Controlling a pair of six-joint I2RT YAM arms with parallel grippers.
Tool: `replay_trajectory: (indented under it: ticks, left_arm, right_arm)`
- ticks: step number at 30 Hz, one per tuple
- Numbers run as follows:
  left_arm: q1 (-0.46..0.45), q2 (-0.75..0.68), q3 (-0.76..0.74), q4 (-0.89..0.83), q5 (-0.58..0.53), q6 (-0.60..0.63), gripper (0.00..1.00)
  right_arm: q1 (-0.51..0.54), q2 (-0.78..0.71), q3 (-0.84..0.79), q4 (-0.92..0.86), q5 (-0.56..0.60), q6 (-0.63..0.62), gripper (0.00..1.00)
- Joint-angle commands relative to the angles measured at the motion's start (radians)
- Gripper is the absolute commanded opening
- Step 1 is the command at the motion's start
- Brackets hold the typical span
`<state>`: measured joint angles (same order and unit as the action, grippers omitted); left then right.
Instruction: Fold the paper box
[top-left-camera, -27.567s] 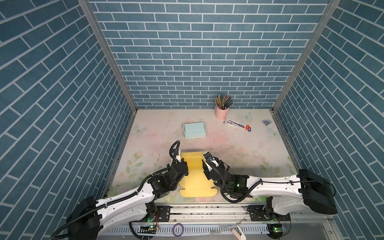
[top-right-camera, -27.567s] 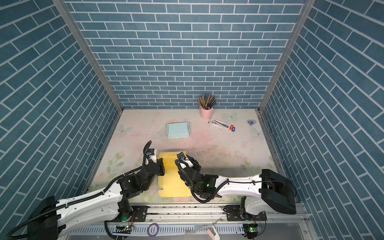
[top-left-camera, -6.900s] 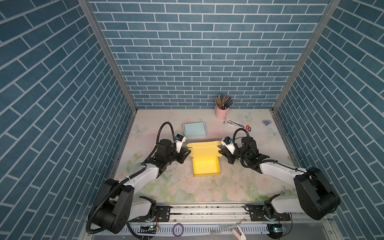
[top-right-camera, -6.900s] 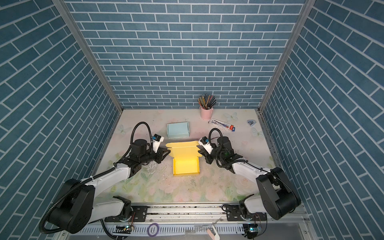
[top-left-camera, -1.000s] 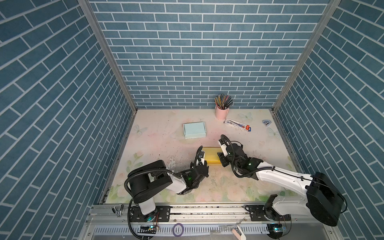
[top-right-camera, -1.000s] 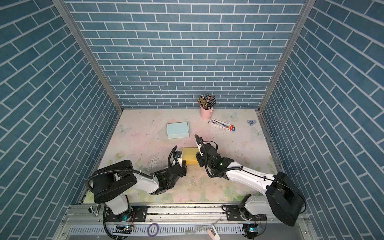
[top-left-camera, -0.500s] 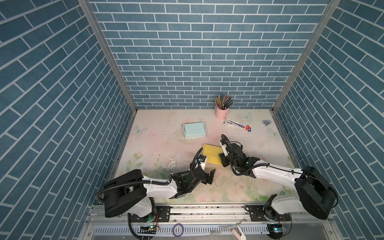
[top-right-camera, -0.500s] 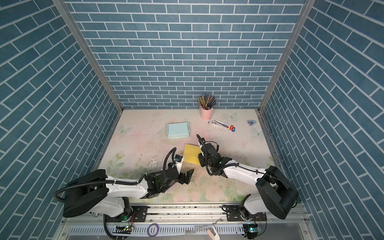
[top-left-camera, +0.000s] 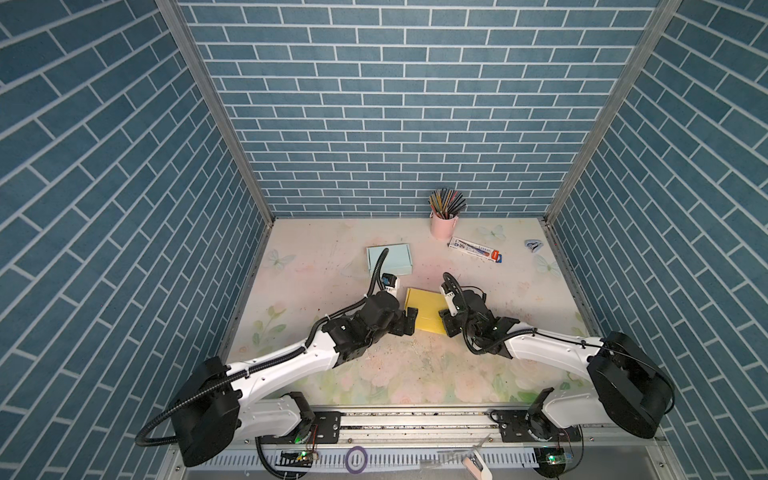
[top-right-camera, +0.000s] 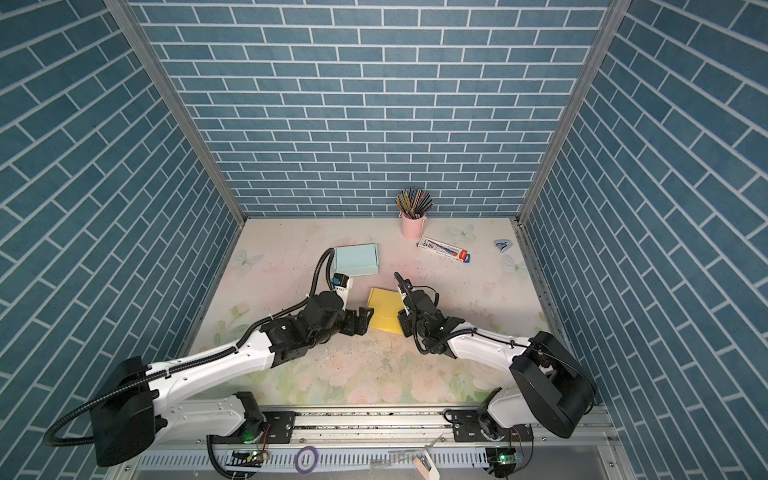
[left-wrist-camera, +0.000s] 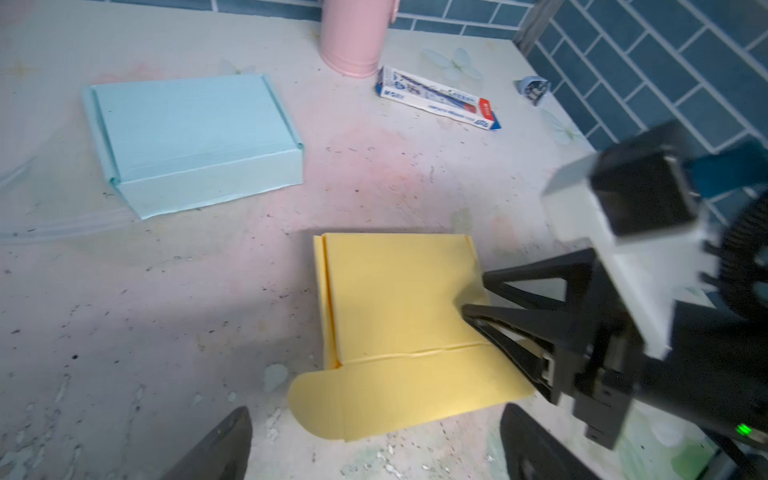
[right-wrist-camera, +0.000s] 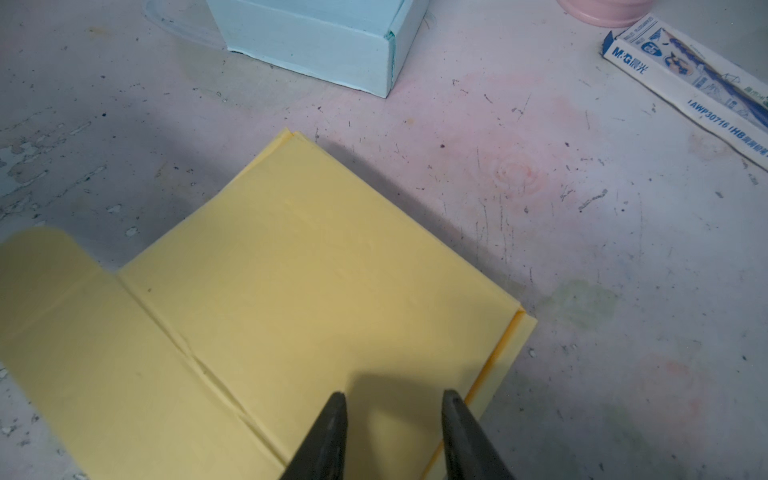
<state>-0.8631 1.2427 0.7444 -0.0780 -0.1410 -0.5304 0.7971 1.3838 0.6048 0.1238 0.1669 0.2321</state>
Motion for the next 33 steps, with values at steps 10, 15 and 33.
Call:
replay_trajectory:
  ticks: [10, 15, 33]
  left_arm:
    - [0.127, 0.322, 0.127, 0.134, 0.154, 0.105, 0.78]
    - [0.147, 0.365, 0.072, 0.228, 0.147, 0.099, 0.70]
    - [0.150, 0.428, 0.008, 0.308, 0.168, 0.082, 0.54]
  right_arm:
    - [-0.005, -0.008, -0.022, 0.009, -0.014, 0.030, 0.40]
    - [-0.015, -0.024, -0.049, 0.036, -0.049, 0.038, 0.40]
    - [-0.125, -0.153, -0.119, 0.062, -0.159, 0.121, 0.39]
